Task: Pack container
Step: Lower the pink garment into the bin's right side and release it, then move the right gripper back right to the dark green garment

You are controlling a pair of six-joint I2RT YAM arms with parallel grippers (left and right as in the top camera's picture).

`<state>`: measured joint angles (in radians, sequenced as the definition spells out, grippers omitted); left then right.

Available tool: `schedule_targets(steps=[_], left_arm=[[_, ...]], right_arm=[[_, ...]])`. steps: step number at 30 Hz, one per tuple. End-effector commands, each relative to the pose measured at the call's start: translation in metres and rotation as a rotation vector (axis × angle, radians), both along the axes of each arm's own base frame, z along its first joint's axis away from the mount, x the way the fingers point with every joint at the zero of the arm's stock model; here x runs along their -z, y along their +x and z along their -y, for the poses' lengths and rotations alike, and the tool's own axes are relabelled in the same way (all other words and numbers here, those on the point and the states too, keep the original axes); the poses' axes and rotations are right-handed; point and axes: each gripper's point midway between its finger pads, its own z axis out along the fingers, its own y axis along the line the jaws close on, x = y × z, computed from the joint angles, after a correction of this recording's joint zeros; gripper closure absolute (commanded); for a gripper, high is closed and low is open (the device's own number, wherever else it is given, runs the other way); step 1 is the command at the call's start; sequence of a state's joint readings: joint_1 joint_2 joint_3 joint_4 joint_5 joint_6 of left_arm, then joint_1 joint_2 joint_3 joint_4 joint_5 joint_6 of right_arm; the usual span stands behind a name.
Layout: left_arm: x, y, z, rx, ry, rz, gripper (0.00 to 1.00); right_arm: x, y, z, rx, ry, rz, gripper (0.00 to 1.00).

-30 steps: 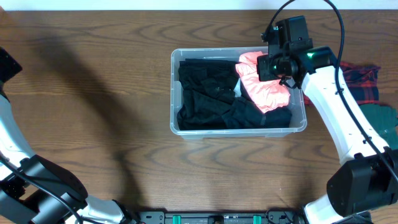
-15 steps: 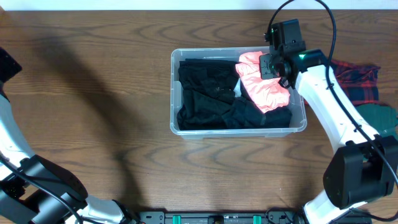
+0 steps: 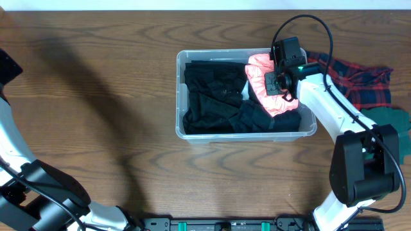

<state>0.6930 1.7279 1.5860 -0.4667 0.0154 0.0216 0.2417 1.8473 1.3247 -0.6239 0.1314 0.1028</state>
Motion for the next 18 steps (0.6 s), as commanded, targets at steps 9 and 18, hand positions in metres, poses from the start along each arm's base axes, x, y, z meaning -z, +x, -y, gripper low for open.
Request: schedule_targets(steps=[9, 18], left_arm=[[-0.005, -0.001, -0.002, -0.015, 0.002, 0.012, 0.02], [-0.005, -0.001, -0.002, -0.015, 0.002, 0.012, 0.02]], right_arm=[[-0.110, -0.017, 0.060, 0.290, 0.051, 0.177, 0.58], [-0.096, -0.072, 0.191, 0.742, 0.055, 0.047, 0.35]])
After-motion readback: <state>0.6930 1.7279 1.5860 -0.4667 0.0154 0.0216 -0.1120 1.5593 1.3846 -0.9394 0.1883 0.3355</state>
